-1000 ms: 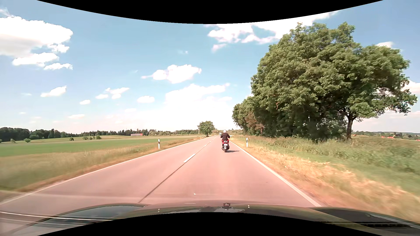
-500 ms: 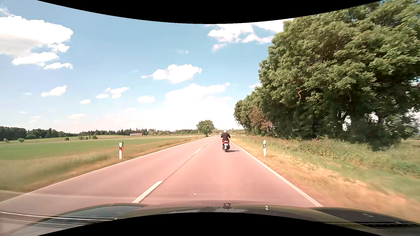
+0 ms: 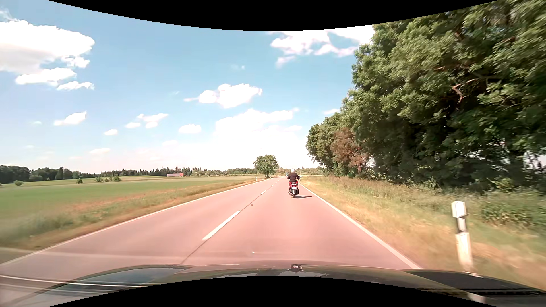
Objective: Follow the waypoints while adhering to traffic rules and regulations
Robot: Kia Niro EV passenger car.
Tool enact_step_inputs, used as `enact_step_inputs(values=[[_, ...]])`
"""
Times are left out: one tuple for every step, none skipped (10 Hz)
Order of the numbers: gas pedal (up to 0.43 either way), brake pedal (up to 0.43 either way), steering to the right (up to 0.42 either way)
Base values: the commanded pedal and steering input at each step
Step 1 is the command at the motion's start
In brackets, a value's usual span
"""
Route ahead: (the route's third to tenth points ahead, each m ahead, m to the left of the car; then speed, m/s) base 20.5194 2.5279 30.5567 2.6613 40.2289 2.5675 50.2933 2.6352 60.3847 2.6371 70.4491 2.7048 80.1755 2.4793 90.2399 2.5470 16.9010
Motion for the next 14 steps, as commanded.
enact_step_inputs(values=[[0.299, 0.012, 0.001], [0.299, 0.012, 0.001], [0.299, 0.012, 0.000], [0.299, 0.012, 0.000], [0.299, 0.012, 0.000], [0.287, 0.012, 0.000], [0.220, 0.012, -0.002], [0.189, 0.012, -0.003], [0.169, 0.012, -0.003], [0.150, 0.012, -0.003], [0.130, 0.012, -0.003], [0.118, 0.012, -0.003], [0.118, 0.012, -0.003], [0.118, 0.012, -0.003]])
